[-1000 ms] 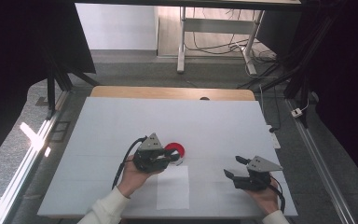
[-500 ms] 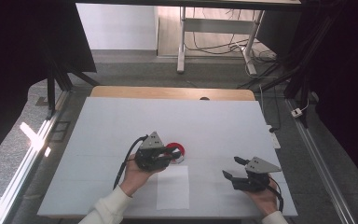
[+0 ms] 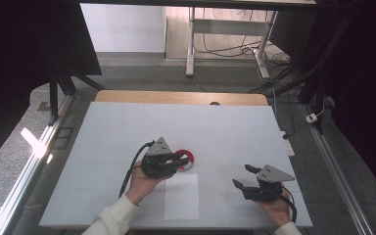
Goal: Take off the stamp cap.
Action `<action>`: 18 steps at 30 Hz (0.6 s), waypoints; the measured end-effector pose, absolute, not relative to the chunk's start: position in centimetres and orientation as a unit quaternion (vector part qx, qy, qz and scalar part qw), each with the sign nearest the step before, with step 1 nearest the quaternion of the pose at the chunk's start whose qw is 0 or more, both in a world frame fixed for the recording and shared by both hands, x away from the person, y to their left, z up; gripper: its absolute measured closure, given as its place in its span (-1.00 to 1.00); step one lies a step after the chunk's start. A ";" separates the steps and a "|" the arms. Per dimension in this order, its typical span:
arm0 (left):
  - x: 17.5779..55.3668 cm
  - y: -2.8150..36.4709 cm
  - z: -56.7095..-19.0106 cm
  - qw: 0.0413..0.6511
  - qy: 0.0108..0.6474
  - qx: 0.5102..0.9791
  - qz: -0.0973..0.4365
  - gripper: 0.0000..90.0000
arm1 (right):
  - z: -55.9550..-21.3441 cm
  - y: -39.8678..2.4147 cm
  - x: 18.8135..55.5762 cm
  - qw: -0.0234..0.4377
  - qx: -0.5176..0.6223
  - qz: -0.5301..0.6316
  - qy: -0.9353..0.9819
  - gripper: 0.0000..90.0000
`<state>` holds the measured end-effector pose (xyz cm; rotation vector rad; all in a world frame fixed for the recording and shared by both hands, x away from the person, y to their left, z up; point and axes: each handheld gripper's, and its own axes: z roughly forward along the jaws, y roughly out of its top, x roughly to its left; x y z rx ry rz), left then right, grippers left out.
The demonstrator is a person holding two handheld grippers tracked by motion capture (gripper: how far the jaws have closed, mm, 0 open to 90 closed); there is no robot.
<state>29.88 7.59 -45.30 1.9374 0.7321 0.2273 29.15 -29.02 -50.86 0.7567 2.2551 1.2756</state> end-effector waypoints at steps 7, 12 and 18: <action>30.1 8.0 -45.7 0.505 0.308 0.801 0.092 0.67 | -50.7 -28.3 29.3 0.217 0.275 0.465 0.813 -0.37; 30.2 8.1 -45.8 0.504 0.308 0.802 0.092 0.67 | -50.6 -27.8 29.3 0.212 0.276 0.470 0.811 -0.35; 30.1 8.1 -45.8 0.502 0.309 0.802 0.095 0.67 | -50.4 -27.2 29.4 0.208 0.275 0.473 0.811 -0.34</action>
